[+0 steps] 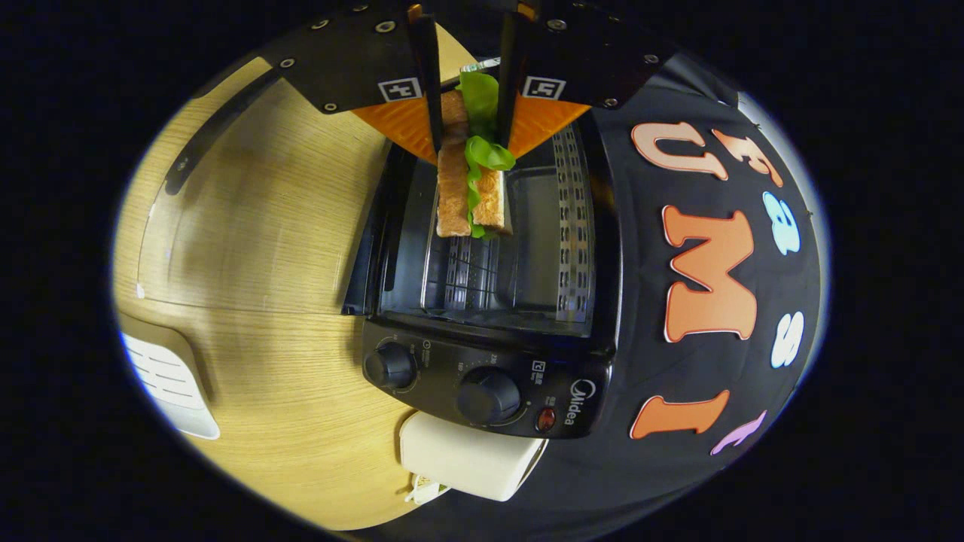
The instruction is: Open the toaster oven, put the food inside, and close the toaster oven door.
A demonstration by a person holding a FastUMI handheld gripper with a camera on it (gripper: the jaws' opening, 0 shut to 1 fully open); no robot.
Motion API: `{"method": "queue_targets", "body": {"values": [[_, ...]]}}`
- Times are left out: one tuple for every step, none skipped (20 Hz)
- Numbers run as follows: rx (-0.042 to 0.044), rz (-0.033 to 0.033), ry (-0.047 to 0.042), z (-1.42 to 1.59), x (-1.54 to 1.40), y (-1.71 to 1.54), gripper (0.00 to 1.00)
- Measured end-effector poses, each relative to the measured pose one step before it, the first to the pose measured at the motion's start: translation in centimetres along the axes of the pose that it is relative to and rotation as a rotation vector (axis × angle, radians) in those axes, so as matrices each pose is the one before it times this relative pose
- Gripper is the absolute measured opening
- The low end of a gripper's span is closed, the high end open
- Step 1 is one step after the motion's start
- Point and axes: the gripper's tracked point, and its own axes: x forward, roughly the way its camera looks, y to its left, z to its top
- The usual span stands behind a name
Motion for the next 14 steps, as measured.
{"method": "queue_targets", "body": {"values": [[-0.0143,-0.00996,-0.01419,-0.108,0.691,0.089,0.35],[-0.00705,-0.00796,-0.00895,-0.101,0.415,0.242,0.4],[-0.00231,-0.01556,-0.00352,-0.223,0.624,-0.072,0.42],[-0.00685,-0.02589,0.00165,-0.233,0.303,-0.442,0.46],[-0.00545,-0.02221,0.00753,-0.404,0.572,-0.479,0.52],[-0.00002,-0.00522,0.01076,-0.639,-0.189,-0.197,0.59],[-0.00381,0.00044,0.00974,-0.447,0.004,0.002,0.62],[-0.00742,-0.00755,0.00261,-0.277,-0.121,-0.135,0.67],[-0.01256,-0.01375,0.00475,-0.009,-0.137,-0.244,0.73],[-0.02776,-0.01751,0.00232,-0.096,-0.461,-0.413,0.84],[-0.03809,-0.02323,0.00144,0.306,-0.462,-0.785,0.9],[-0.03087,-0.01929,-0.00107,-0.112,-0.508,-0.769,0.97],[-0.02591,-0.00914,-0.00121,0.189,-0.712,-0.61,0.98],[-0.03205,-0.00448,0.00763,-0.102,-0.829,-0.419,0.98]]}}
